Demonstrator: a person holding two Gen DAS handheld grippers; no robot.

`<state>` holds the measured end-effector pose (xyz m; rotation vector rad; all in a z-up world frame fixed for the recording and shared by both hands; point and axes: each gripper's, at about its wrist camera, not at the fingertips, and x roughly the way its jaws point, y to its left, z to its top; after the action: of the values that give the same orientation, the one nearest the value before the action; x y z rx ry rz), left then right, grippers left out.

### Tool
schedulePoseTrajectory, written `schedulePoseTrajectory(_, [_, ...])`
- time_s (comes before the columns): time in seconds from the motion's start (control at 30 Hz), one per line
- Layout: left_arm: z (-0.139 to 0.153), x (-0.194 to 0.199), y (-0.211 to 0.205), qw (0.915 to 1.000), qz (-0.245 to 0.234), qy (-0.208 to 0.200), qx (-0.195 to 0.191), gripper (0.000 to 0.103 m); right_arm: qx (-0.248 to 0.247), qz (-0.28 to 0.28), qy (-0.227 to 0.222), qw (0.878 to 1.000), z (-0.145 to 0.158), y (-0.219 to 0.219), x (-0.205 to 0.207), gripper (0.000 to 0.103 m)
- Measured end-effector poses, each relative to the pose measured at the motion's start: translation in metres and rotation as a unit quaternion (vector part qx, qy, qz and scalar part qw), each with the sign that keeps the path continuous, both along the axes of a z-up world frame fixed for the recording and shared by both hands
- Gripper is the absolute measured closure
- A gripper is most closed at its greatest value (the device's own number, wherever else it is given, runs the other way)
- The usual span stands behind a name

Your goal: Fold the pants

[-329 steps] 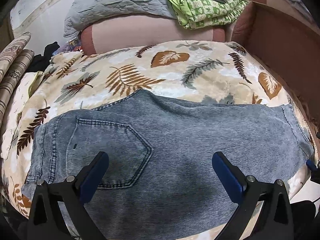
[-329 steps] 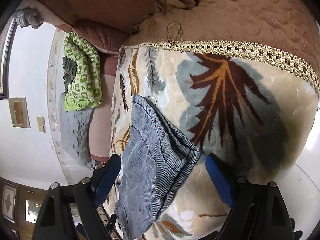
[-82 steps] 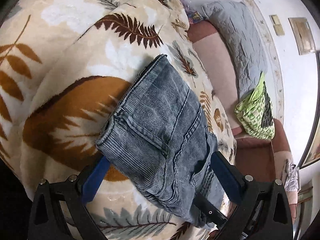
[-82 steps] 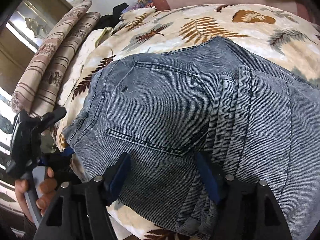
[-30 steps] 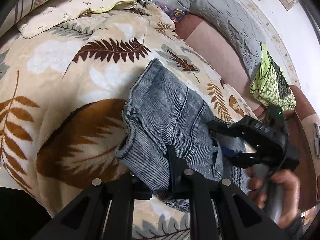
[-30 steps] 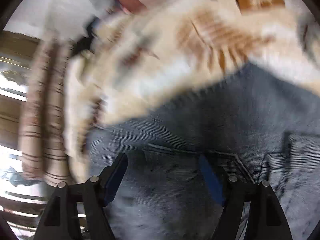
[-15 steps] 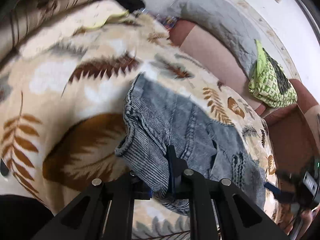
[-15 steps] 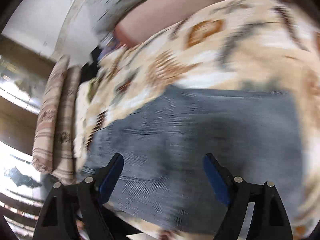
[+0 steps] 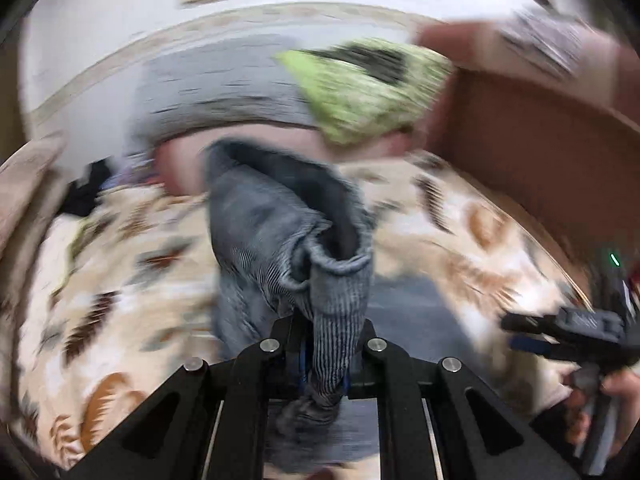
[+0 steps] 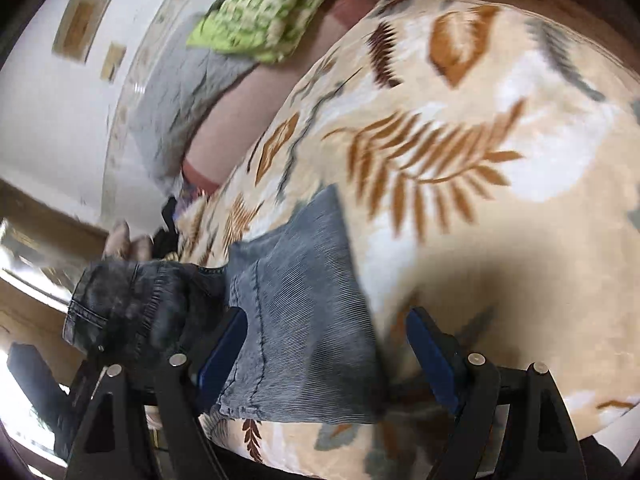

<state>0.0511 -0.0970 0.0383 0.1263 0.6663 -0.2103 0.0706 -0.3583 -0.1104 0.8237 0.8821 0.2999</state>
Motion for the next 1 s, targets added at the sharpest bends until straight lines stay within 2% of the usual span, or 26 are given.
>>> schedulePoseTrajectory(0.07, [-0.022,0.002,-0.035,0.9987,-0.037,0.035,0.003,0.091,0.016,-0.015,0.002,1.000,-0.006,-0.012,-0.002,0.019])
schedulePoseTrajectory(0.13, [-0.071,0.017,-0.073,0.9855,-0.097,0.138,0.023,0.084,0.033,-0.031,0.006,0.999,-0.013,-0.023,-0.002,0.019])
schedulePoseTrajectory(0.2, [-0.106,0.025,-0.084,0.9737,-0.104,0.199,0.040,0.083,0.041,-0.036,0.007,0.998,-0.016,-0.035,-0.005,0.019])
schedulePoseTrajectory(0.27, [-0.097,0.017,-0.078,0.9775,-0.114,0.176,0.023,0.076,0.042,-0.037,0.001,0.998,-0.015,-0.039,-0.007,0.019])
schedulePoseTrajectory(0.3, [-0.083,0.013,-0.070,0.9761,-0.128,0.175,-0.002,0.061,0.040,-0.038,-0.004,0.998,-0.014,-0.039,-0.008,0.019])
schedulePoseTrajectory(0.33, [-0.072,0.009,-0.064,0.9748,-0.138,0.174,-0.019,0.052,0.037,-0.040,-0.003,0.999,-0.013,-0.040,-0.009,0.019])
schedulePoseTrajectory(0.37, [-0.055,0.002,-0.051,0.9754,-0.146,0.160,-0.041,0.049,0.036,-0.040,-0.001,0.999,-0.013,-0.040,-0.009,0.019])
schedulePoseTrajectory(0.43, [-0.030,-0.011,-0.026,0.9845,-0.125,0.109,-0.056,0.026,0.036,-0.037,-0.005,0.999,-0.009,-0.038,-0.012,0.019])
schedulePoseTrajectory(0.5, [-0.009,-0.019,0.016,0.9933,-0.076,0.052,-0.070,0.020,0.043,-0.020,-0.017,0.999,0.003,-0.027,-0.016,0.019])
schedulePoseTrajectory(0.57, [-0.007,-0.015,0.049,0.9971,-0.023,0.037,-0.062,0.020,0.053,0.005,-0.034,0.998,0.020,-0.013,-0.023,0.019])
schedulePoseTrajectory(0.6, [-0.013,-0.010,0.067,0.9975,0.008,0.042,-0.057,0.020,0.061,0.029,-0.043,0.997,0.030,0.001,-0.025,0.019])
schedulePoseTrajectory(0.67, [-0.028,0.003,0.097,0.9942,0.057,0.071,-0.057,0.020,0.084,0.073,-0.056,0.992,0.045,0.024,-0.026,0.019])
schedulePoseTrajectory(0.73, [-0.041,0.006,0.116,0.9899,0.082,0.092,-0.070,0.020,0.116,0.108,-0.062,0.985,0.052,0.045,-0.028,0.019])
schedulePoseTrajectory(0.77, [-0.048,0.009,0.119,0.9884,0.090,0.100,-0.070,0.020,0.120,0.116,-0.054,0.984,0.048,0.054,-0.026,0.019])
schedulePoseTrajectory(0.8, [-0.055,0.010,0.119,0.9873,0.090,0.109,-0.072,0.020,0.103,0.111,-0.027,0.988,0.036,0.059,-0.023,0.019])
schedulePoseTrajectory(0.87, [-0.071,0.013,0.113,0.9857,0.081,0.127,-0.075,0.020,0.094,0.072,0.051,0.992,0.001,0.057,-0.017,0.019])
schedulePoseTrajectory(0.9, [-0.078,0.014,0.110,0.9852,0.075,0.137,-0.070,0.020,0.116,0.058,0.084,0.988,-0.019,0.053,-0.017,0.019])
schedulePoseTrajectory(0.97, [-0.090,0.023,0.100,0.9853,0.071,0.143,-0.063,0.020,0.139,0.047,0.083,0.986,-0.026,0.051,-0.023,0.020])
schedulePoseTrajectory(1.0, [-0.092,0.022,0.098,0.9858,0.072,0.140,-0.060,0.019,0.130,0.048,0.076,0.987,-0.021,0.054,-0.025,0.020])
